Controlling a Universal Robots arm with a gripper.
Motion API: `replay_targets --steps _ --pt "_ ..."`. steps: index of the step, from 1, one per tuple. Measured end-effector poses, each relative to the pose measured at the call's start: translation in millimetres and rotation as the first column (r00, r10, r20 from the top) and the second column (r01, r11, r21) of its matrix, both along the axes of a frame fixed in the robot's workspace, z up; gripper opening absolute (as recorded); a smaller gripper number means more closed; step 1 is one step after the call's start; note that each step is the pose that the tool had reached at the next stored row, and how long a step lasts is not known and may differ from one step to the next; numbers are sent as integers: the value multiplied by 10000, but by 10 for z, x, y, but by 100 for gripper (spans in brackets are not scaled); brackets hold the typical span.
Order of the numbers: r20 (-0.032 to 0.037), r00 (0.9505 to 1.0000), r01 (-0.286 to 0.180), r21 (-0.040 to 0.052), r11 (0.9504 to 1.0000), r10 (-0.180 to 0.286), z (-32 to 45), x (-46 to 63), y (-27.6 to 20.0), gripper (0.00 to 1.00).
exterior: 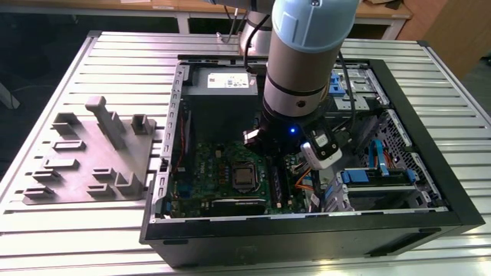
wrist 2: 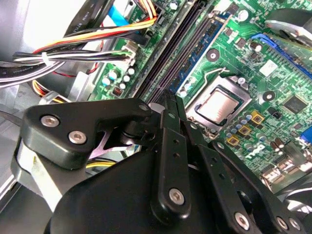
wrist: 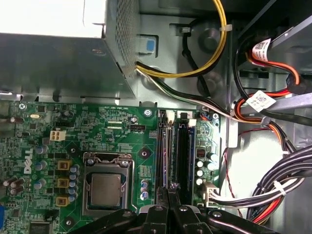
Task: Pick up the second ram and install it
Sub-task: 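Insert the second ram into the second slot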
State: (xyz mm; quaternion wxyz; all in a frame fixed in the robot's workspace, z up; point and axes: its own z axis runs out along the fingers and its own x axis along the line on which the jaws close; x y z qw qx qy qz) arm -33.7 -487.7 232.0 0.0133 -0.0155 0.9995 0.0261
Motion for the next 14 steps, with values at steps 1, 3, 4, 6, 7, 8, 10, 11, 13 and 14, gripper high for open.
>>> replay_targets --steps 1,3,4,6,7,8,10,11,13,14 --pt "1 10000 0 5 10000 0 -3 0 1 11" --pt "2 10000 0 17 10000 0 -8 0 5 11" --pt "1 10000 0 16 10000 0 -8 0 6 11" --pt "0 10000 0 14 10000 0 -9 0 6 11" --pt "1 10000 0 17 10000 0 -17 0 7 11" --pt "1 10000 0 18 10000 0 -26 0 7 11" --pt "0 10000 0 14 10000 0 -28 0 6 11" --pt "0 10000 0 14 10000 0 -28 0 6 11" --pt "1 10000 0 16 10000 0 -30 0 6 11" --pt "2 10000 0 22 10000 0 -35 0 7 11"
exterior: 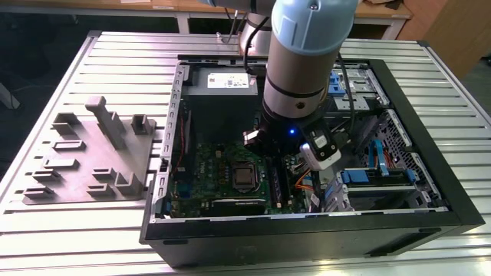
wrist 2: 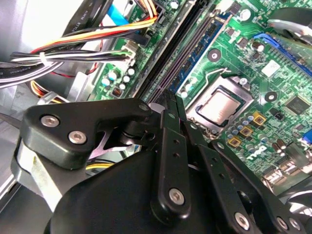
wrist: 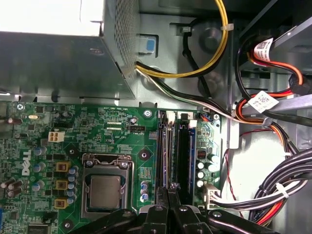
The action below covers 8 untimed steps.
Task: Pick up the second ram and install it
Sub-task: 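Insert the second ram into the second slot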
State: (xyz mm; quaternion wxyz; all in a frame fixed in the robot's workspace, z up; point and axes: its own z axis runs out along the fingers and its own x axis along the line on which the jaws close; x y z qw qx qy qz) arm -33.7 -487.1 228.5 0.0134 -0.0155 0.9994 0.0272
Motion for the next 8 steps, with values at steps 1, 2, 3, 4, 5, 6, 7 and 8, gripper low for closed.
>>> replay_targets --steps 1,2,3,4,5,6,7,8 --pt "0 10000 0 0 10000 0 -3 0 0 11" --pt "-1 10000 0 -2 10000 0 -2 0 0 11" --pt "-1 10000 0 -3 10000 0 -2 0 0 11" --pt "-2 10000 0 -3 10000 0 -2 0 0 11" --pt "-2 10000 0 -4 10000 0 -3 0 0 11" --pt "-1 10000 0 -3 10000 0 -6 0 1 11" --pt "-1 10000 0 -1 10000 0 -10 1 3 11" --pt "-1 10000 0 -2 10000 0 -14 0 4 11"
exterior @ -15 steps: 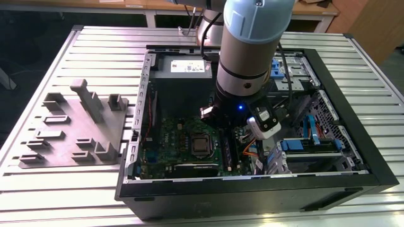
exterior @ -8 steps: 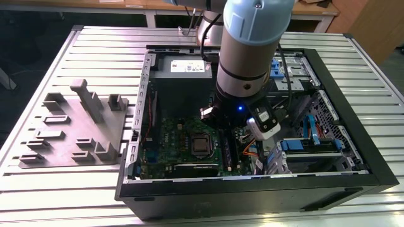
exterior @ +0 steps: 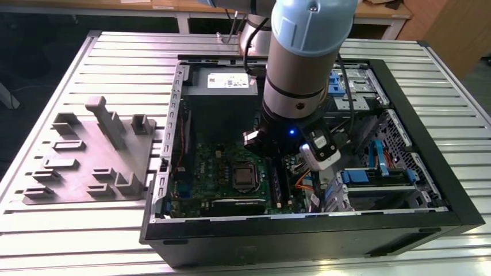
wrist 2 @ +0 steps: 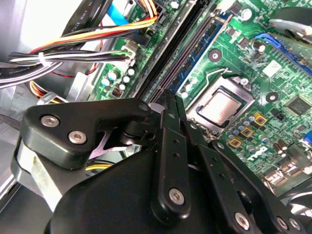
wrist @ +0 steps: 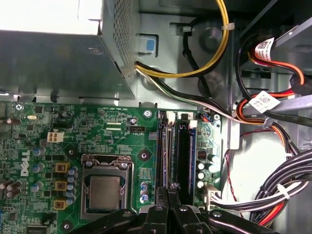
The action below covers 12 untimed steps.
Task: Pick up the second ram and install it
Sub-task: 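Insert the second ram into the second slot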
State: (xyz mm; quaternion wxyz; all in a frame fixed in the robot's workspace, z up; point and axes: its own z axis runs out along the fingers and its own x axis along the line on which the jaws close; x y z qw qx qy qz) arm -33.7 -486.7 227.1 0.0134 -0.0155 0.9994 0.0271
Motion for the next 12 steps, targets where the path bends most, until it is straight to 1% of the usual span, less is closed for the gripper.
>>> replay_targets --steps 12 --pt "0 10000 0 1 10000 0 -9 0 7 11"
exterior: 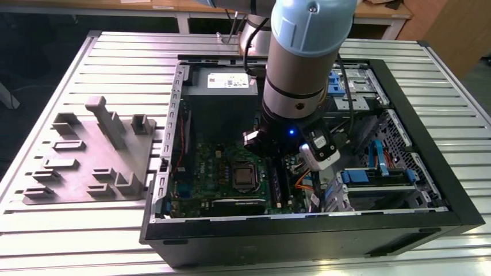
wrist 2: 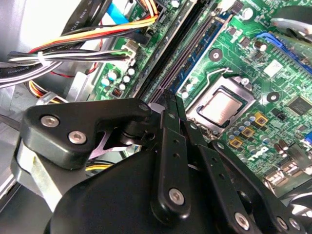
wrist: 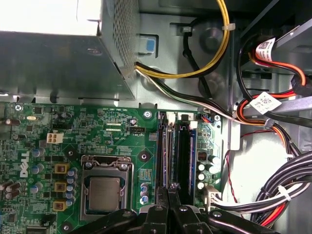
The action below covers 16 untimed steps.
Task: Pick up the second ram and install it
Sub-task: 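Insert the second ram into the second slot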
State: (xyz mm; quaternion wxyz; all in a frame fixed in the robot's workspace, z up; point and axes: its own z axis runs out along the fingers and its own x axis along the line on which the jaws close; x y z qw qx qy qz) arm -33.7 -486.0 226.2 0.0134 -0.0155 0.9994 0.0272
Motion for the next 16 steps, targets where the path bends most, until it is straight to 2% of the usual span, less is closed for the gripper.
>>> replay_targets --steps 13,16 --pt "0 10000 13 0 10000 -13 21 0 2 11" --pt "-1 9995 328 -5 9995 -328 20 0 1 11"
